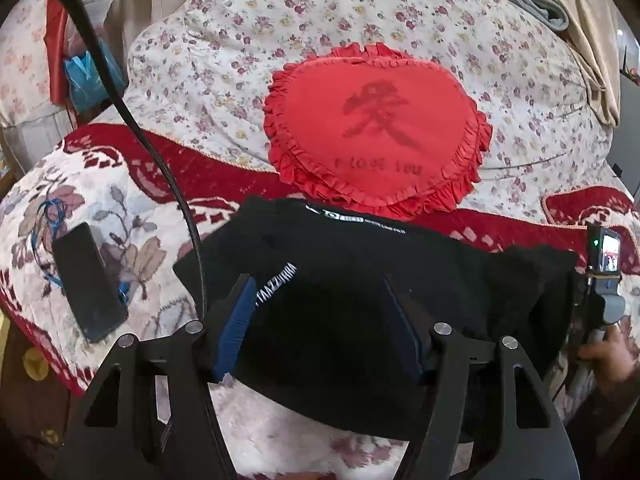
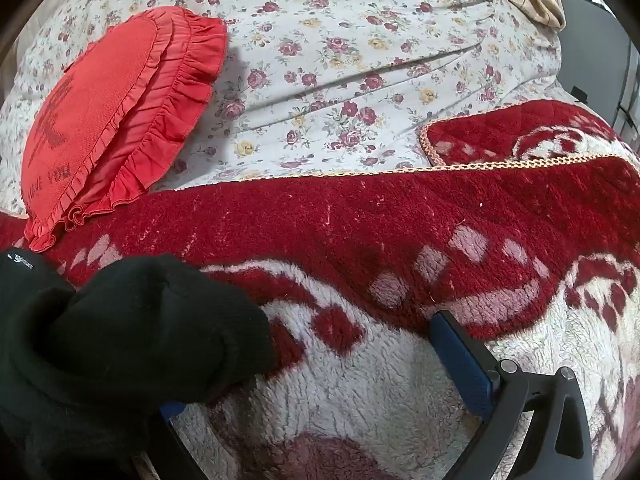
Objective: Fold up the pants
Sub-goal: 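Grasp the black pants waistband with both grippers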
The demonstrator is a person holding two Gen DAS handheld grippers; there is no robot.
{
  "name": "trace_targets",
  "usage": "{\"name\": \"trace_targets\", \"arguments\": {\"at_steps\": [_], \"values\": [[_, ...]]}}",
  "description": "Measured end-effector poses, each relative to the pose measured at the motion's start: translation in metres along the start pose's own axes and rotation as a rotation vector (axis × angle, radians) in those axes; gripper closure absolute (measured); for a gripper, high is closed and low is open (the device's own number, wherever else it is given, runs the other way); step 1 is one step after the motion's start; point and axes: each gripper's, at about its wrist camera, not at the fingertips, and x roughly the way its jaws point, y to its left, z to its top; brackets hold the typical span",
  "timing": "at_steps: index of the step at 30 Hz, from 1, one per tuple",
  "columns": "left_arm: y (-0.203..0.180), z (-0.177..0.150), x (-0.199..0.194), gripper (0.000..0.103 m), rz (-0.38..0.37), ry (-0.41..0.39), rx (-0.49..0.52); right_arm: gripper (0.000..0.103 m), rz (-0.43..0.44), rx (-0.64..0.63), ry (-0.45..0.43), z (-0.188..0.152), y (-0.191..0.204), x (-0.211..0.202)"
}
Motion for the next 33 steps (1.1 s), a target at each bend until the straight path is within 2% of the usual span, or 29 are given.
{"name": "trace_targets", "arguments": {"at_steps": [4,7,9,11,12,16,18,24,33], "values": [[-0.007,-0.001,0.001,0.039,-0.017,-0.006,0.002,0.0,0.053,-0.047,0.093,-0.005,0.012,-0.011],[-0.012,-0.019,-0.001,0.039,-0.037,-0.035,0.006,0.003,0.021,-0.101,0.075,-0.032,0.014,-0.046],[-0.014,-0.016,0.0,0.039,-0.053,-0.012,0.007,0.003,0.012,-0.116,0.064,-0.044,0.018,-0.075],[-0.012,-0.02,0.001,0.039,-0.077,-0.011,-0.009,0.003,0.062,-0.113,0.046,-0.054,0.019,-0.103],[-0.014,-0.014,0.002,0.039,-0.082,0.01,-0.013,0.003,0.085,-0.11,0.039,-0.052,0.021,-0.113],[-0.018,-0.014,0.001,0.039,-0.093,0.006,-0.018,0.003,0.17,-0.129,-0.029,-0.056,0.044,-0.154],[-0.021,-0.014,-0.002,0.039,-0.093,0.001,-0.014,0.003,0.201,-0.152,-0.033,-0.046,0.058,-0.157],[-0.023,-0.014,-0.01,0.039,-0.073,-0.016,-0.009,0.003,0.254,-0.211,-0.025,-0.045,0.107,-0.159],[-0.023,-0.015,-0.01,0.039,-0.062,-0.013,-0.017,0.003,0.32,-0.229,-0.031,-0.038,0.134,-0.163]]}}
